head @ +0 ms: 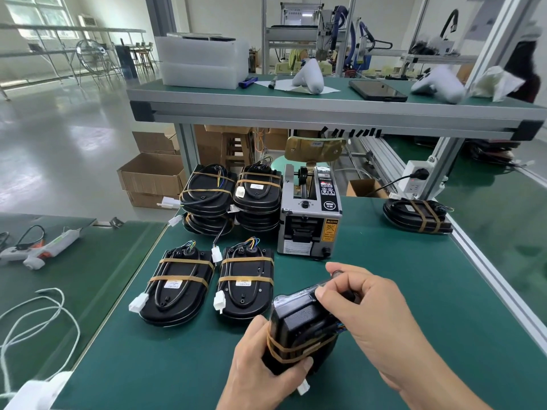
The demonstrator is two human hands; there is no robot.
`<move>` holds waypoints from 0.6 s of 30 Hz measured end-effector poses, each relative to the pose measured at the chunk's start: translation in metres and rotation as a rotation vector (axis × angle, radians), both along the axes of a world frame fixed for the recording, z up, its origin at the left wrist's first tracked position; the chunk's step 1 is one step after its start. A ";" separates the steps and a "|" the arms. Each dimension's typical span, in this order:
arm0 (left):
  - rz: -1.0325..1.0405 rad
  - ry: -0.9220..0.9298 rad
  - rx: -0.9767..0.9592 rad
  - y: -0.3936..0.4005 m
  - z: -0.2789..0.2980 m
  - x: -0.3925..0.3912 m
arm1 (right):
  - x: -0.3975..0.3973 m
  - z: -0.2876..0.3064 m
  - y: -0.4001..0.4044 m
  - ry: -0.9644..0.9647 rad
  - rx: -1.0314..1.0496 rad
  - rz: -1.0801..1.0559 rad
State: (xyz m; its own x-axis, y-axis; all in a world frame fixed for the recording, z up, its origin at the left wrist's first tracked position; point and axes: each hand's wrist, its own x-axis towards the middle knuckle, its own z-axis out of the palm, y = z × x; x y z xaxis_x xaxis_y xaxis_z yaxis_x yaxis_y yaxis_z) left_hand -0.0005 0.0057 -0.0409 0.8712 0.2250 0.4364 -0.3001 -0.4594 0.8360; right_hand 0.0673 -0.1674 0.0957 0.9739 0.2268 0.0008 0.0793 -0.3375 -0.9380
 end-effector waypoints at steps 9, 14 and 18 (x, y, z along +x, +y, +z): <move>-0.003 0.003 -0.008 0.000 -0.001 0.000 | -0.004 0.002 0.002 -0.038 -0.056 -0.047; -0.009 -0.004 0.002 -0.001 0.000 0.000 | -0.005 0.003 0.003 -0.049 -0.072 -0.056; -0.009 0.005 0.003 0.000 0.001 -0.001 | -0.006 0.003 0.004 -0.064 -0.088 -0.067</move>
